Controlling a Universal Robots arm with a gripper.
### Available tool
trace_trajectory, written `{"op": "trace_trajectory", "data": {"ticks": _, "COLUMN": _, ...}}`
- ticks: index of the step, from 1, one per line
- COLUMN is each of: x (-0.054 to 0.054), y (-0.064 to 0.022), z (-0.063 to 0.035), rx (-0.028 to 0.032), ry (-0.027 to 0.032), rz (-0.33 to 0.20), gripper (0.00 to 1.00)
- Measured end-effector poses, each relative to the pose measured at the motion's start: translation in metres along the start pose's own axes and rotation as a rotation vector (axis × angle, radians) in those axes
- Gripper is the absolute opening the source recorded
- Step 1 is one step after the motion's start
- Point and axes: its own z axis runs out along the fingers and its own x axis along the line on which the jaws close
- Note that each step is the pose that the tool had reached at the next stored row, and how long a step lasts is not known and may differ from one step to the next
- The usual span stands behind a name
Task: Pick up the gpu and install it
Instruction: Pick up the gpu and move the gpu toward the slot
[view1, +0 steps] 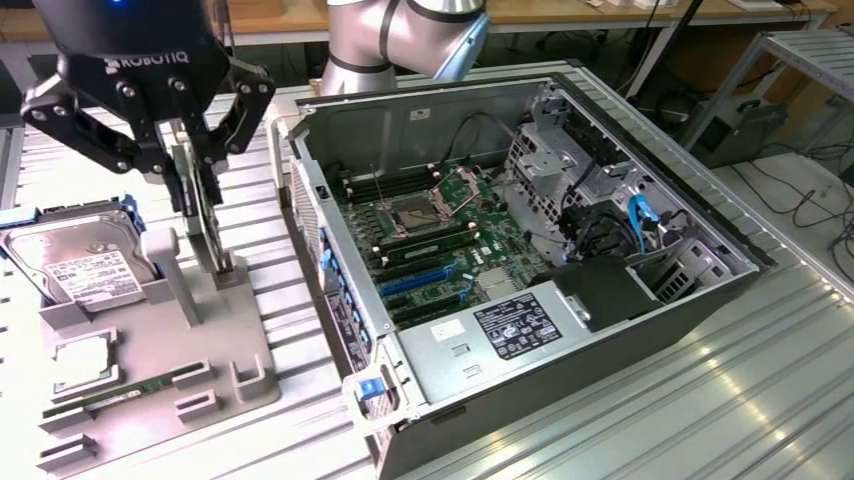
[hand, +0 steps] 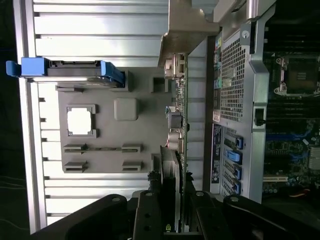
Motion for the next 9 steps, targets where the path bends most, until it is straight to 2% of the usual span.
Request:
{"op": "trace_trajectory", "data": {"ticks": 4, "x": -0.0003, "y": -0.0004, "z": -0.0112, "rx": 0.0001, "ry": 0.0001, "rz": 0.000, "gripper": 0.27}}
{"op": "trace_trajectory", "data": {"ticks": 9, "x": -0.0003, "y": -0.0004, "z": -0.0116, "rx": -0.0014, "ry": 0.0001, "rz": 0.000, "gripper": 0.27}}
